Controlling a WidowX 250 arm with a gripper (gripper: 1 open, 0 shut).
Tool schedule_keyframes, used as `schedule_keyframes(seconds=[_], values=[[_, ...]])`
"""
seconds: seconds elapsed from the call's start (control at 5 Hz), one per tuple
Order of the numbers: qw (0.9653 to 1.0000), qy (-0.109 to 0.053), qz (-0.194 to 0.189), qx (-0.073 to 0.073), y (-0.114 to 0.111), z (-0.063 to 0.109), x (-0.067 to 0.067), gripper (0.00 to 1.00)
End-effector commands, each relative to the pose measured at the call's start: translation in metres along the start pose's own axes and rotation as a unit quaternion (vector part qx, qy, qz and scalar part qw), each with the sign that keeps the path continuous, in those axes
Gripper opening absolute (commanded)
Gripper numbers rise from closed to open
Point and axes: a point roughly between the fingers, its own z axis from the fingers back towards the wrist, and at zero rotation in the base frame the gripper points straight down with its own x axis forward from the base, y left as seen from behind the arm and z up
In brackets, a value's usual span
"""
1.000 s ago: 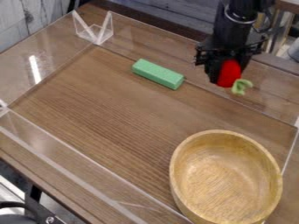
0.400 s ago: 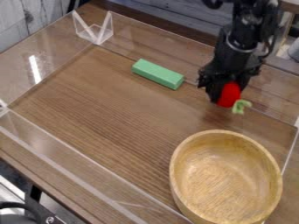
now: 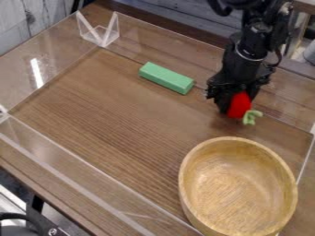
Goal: Move the red fruit to the right
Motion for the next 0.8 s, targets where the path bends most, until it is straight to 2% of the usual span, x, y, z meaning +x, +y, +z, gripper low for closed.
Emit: schedule_keyframes(seconds=[0.0,0.2,0.6], values=[[0.9994,-0.007,-0.020,-0.026,-0.015,0.027,-0.007,1.00],[0.9987,0.005,-0.046,-0.023,-0.020,0.037,-0.021,1.00],[0.9978,0.024,-0.054,-0.028,-0.006,0.055,-0.015,1.00]])
